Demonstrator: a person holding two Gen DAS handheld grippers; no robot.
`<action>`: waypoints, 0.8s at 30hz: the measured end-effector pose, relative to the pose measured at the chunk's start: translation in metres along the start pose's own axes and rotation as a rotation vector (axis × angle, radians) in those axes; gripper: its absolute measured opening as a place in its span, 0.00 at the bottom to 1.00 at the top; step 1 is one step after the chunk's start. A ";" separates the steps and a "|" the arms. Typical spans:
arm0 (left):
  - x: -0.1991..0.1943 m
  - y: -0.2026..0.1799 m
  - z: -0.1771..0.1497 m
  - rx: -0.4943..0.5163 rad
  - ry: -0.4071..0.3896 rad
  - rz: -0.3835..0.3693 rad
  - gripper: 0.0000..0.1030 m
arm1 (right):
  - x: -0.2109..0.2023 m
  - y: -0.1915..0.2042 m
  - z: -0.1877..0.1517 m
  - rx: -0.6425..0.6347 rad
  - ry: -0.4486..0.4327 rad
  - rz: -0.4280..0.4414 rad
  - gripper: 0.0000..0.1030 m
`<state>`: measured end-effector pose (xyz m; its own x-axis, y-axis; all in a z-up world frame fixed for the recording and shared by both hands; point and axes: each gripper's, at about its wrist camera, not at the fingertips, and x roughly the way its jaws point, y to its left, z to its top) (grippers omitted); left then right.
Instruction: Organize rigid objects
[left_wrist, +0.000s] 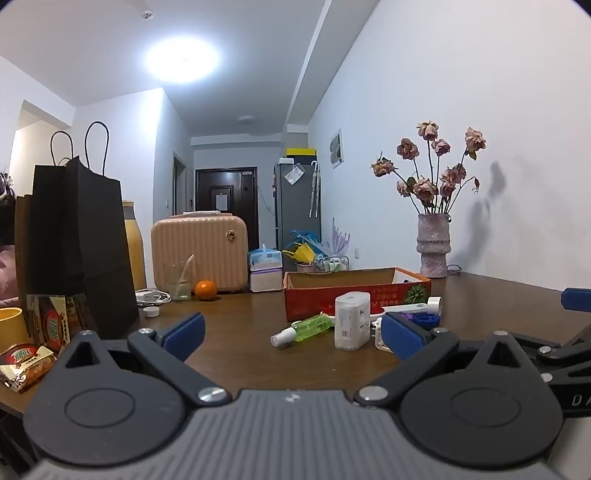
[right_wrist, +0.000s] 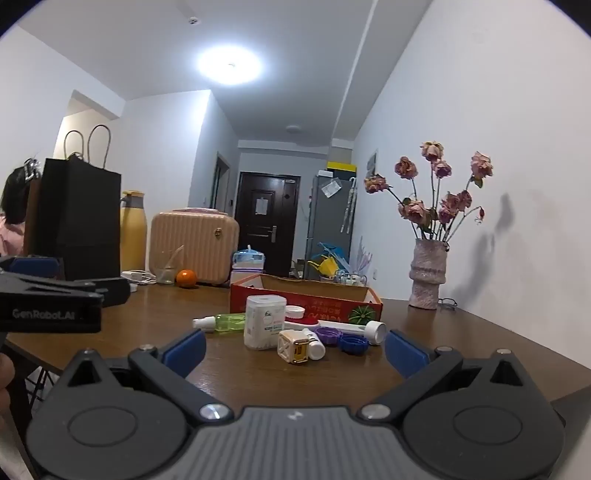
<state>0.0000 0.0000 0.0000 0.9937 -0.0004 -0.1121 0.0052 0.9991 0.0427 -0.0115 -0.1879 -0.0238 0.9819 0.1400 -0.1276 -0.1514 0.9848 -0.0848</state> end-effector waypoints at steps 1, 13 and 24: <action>0.000 0.000 0.000 0.001 -0.001 -0.007 1.00 | 0.000 0.000 0.000 -0.001 0.003 0.003 1.00; 0.000 0.002 -0.002 -0.006 -0.028 -0.047 1.00 | 0.000 -0.002 -0.001 0.016 0.014 -0.003 1.00; 0.003 0.002 -0.002 -0.005 -0.006 -0.055 1.00 | 0.002 -0.001 -0.002 0.018 0.014 -0.007 1.00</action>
<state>0.0030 0.0019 -0.0022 0.9926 -0.0558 -0.1080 0.0595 0.9977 0.0314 -0.0101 -0.1892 -0.0263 0.9813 0.1318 -0.1406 -0.1424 0.9875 -0.0682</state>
